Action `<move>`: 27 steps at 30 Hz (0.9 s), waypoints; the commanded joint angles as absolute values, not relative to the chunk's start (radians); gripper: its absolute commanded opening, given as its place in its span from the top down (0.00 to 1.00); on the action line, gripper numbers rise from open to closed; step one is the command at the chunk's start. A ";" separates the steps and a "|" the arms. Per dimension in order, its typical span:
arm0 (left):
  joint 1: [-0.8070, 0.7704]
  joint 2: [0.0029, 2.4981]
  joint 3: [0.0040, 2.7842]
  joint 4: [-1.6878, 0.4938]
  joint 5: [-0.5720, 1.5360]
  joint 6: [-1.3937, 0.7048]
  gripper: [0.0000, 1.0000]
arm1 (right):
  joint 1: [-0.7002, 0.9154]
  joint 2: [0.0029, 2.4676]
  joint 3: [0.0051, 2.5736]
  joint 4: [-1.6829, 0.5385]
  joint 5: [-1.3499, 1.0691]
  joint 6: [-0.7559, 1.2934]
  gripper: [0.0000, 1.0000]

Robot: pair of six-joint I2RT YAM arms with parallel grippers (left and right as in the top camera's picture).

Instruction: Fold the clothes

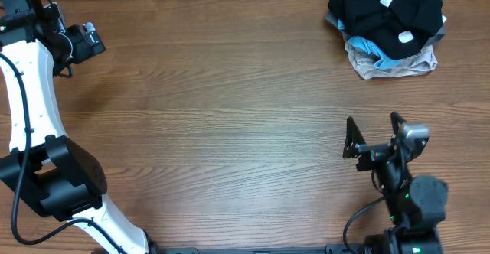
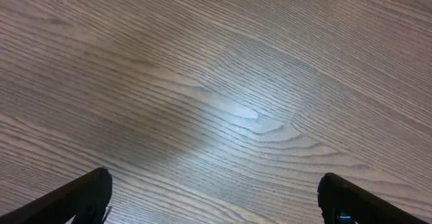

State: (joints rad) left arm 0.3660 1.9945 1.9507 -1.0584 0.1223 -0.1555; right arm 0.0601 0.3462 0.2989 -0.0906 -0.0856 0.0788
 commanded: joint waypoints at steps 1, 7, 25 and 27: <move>0.359 1.975 1.951 -1.058 0.120 -0.165 0.00 | 0.054 0.261 0.176 -0.016 -0.079 0.117 0.00; 0.359 1.975 1.951 -1.058 0.120 -0.165 0.00 | 0.055 0.173 0.048 0.067 -0.080 0.117 0.00; 0.359 1.975 1.951 -1.058 0.120 -0.165 0.00 | 0.055 0.003 0.008 -0.077 -0.079 0.117 0.00; 0.359 1.975 1.951 -1.058 0.120 -0.165 0.00 | 0.055 0.003 0.008 -0.077 -0.079 0.117 0.00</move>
